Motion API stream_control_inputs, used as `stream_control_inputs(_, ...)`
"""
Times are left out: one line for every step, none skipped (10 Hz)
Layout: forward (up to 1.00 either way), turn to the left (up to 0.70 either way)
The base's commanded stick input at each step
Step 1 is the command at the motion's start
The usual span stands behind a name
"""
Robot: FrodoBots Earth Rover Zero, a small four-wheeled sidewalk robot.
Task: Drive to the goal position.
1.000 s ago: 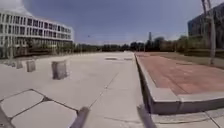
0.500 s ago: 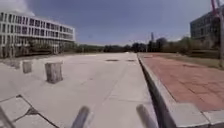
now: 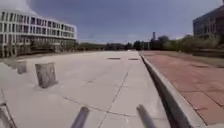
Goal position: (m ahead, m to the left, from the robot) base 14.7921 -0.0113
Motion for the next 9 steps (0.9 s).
stream_control_inputs(0.70,0.00)
stream_control_inputs(0.70,0.00)
stream_control_inputs(0.70,0.00)
stream_control_inputs(0.70,0.00)
stream_control_inputs(0.70,-0.32)
stream_control_inputs(0.70,-0.35)
stream_control_inputs(0.70,-0.35)
stream_control_inputs(0.70,-0.35)
stream_control_inputs(0.70,-0.35)
